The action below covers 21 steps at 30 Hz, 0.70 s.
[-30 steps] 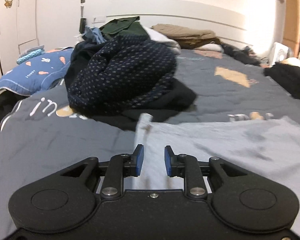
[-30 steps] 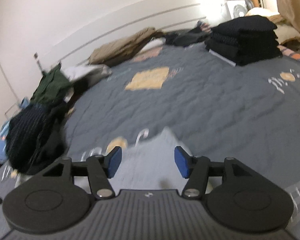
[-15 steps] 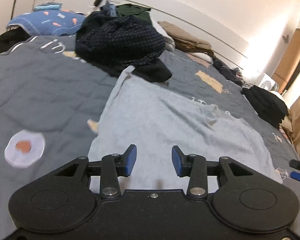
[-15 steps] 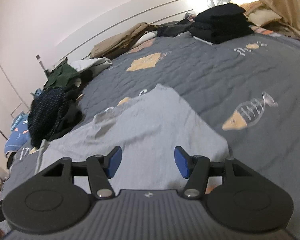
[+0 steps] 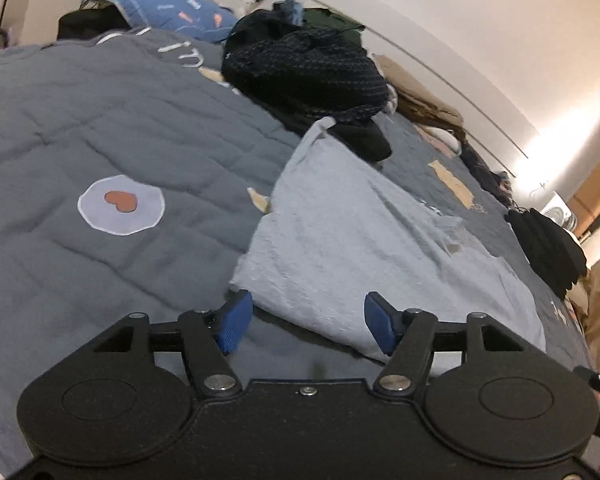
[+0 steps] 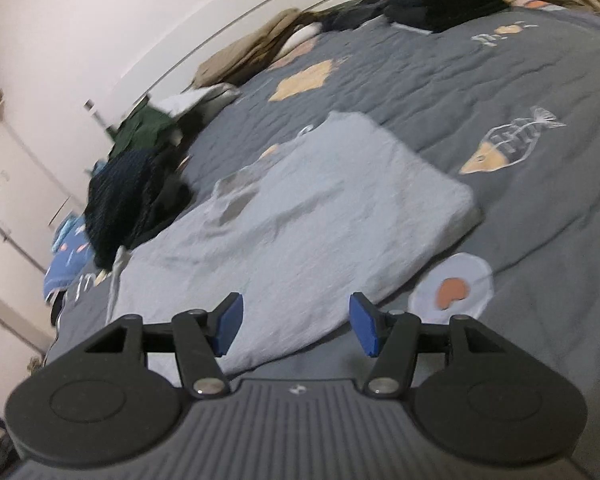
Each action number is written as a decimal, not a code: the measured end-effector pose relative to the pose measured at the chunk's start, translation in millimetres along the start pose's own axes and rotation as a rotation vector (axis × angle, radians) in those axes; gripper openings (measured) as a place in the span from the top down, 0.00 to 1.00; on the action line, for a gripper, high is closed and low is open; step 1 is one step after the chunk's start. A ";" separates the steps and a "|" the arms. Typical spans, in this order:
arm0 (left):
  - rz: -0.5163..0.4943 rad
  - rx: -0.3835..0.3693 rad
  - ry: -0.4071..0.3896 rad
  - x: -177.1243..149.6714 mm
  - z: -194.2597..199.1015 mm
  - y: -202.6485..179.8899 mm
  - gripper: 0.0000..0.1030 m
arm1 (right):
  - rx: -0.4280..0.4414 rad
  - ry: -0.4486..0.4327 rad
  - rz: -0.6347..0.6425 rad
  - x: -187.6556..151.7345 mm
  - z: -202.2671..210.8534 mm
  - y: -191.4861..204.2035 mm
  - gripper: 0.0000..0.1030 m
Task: Fold clothes
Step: 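Open both grippers and release the folded shirt, then move the left gripper to the folded shirt edge and close on it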
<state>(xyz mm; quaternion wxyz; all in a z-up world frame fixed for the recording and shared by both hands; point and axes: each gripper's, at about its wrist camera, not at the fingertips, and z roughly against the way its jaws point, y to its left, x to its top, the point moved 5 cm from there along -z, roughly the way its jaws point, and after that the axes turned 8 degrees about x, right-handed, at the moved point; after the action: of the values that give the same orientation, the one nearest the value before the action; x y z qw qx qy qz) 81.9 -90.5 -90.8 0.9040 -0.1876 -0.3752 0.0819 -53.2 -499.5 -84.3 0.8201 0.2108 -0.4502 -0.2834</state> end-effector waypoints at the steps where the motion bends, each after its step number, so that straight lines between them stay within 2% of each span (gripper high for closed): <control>1: 0.015 -0.006 0.013 0.2 -3.4 1.8 0.40 | 0.001 0.009 0.022 -2.6 -2.5 4.0 0.44; 3: 0.035 -0.008 0.030 -0.7 -9.4 3.3 0.40 | 0.003 0.034 0.066 -8.1 -9.3 11.7 0.44; 7: 0.086 0.007 0.036 -0.2 -13.6 9.7 0.40 | 0.039 0.075 0.062 -17.8 -22.6 22.1 0.44; 15: 0.351 -0.046 0.092 0.4 -20.6 37.8 0.40 | 0.081 0.113 0.063 -27.6 -38.6 39.6 0.44; 21: 0.394 -0.066 0.107 -2.0 -31.0 36.1 0.40 | 0.091 0.138 0.063 -35.6 -42.7 43.9 0.44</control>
<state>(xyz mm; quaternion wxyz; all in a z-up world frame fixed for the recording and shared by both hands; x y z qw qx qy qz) 102.2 -66.7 -126.6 0.8825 -0.2909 -0.2854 0.2346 -19.9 -439.3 -101.6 0.8472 0.2526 -0.4116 -0.2215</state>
